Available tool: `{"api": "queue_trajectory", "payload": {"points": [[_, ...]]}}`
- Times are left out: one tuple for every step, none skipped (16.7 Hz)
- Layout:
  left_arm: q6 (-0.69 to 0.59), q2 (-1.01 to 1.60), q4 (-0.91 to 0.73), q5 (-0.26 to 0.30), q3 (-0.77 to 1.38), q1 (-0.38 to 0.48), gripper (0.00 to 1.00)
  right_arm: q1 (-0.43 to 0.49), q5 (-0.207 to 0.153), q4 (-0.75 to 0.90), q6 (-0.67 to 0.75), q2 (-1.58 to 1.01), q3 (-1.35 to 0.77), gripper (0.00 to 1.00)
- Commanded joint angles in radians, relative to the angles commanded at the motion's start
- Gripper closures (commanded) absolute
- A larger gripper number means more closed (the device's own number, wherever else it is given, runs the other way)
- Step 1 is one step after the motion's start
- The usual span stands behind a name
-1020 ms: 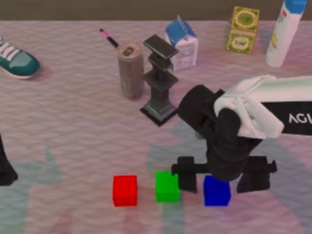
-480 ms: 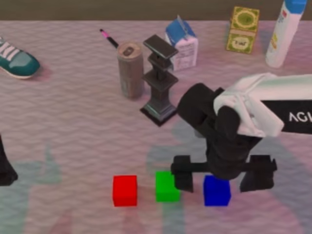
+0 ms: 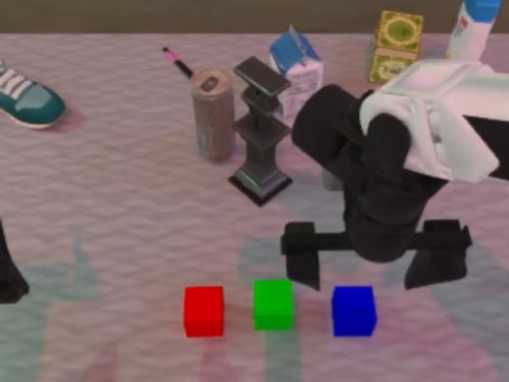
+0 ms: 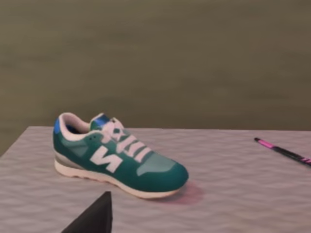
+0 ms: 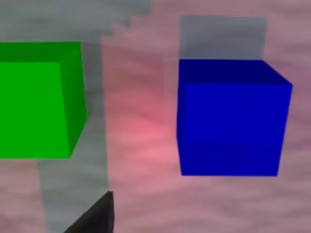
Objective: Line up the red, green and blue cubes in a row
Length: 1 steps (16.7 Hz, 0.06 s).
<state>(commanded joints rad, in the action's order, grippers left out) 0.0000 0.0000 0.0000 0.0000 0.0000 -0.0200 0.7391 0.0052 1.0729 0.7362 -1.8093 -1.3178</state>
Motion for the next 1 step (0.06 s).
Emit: {"api": "queue_trajectory", "payload": {"points": [[0.0,0.0,0.0,0.0,0.0,0.0,0.0,0.0,0.0,0.002,0.0,0.001,-0.001,0.0]]}}
